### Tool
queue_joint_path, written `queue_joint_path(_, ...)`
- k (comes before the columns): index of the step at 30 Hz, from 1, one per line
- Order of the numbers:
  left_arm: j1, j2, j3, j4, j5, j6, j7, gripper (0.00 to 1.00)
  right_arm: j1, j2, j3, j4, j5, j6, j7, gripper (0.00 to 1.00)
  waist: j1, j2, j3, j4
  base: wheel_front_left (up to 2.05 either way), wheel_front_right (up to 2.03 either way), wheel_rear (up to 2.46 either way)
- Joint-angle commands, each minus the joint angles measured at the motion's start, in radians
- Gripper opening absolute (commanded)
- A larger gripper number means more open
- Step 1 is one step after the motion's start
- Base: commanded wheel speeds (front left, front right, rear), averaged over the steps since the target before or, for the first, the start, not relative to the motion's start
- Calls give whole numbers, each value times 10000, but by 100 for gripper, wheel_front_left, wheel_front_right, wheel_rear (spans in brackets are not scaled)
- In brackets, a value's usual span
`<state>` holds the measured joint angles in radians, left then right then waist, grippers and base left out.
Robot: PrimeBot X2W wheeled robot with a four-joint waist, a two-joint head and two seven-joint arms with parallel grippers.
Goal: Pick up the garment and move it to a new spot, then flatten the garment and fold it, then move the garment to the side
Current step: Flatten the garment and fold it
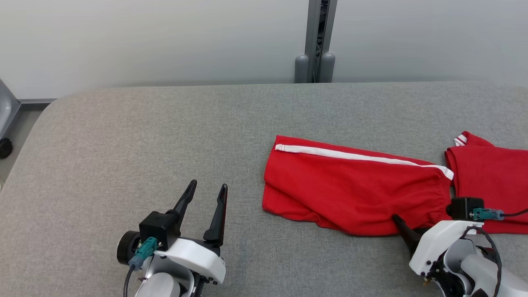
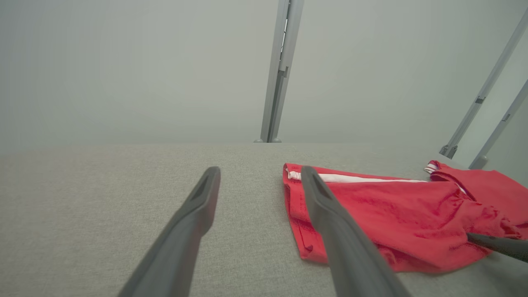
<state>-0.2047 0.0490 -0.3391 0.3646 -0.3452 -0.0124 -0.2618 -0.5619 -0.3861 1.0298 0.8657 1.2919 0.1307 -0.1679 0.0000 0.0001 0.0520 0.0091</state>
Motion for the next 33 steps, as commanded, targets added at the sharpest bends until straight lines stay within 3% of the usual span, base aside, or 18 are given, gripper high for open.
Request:
queue_joint_path(1, 97, 43, 9, 26, 11, -36, -43, 100, 138, -36, -82, -3, 137, 1, -118, 100, 0, -1, -67, -26, 0, 0, 0)
queue_joint_path(10, 293, 41, 23, 33, -68, 14, -43, 100, 555, -150, -308, -357, 735, 1, -382, 100, 0, -1, -445, -175, 0, 0, 0)
queue_joint_path(20, 473, 43, 52, -276, -141, 62, -43, 100, 984, -755, -770, -1341, 774, 1, -852, 100, 0, -1, -556, -319, 0, 0, 0)
queue_joint_path(28, 567, 41, 148, -380, -146, 98, -43, 100, 1271, -1085, -1269, -1568, -284, 1, -980, 100, 0, -1, -568, -413, 0, 0, 0)
queue_joint_path(33, 539, 43, 214, -447, -118, 102, -43, 100, 1270, -1066, -2508, -1813, -1686, 1, -981, 100, 0, -1, -523, -500, 0, 0, 0)
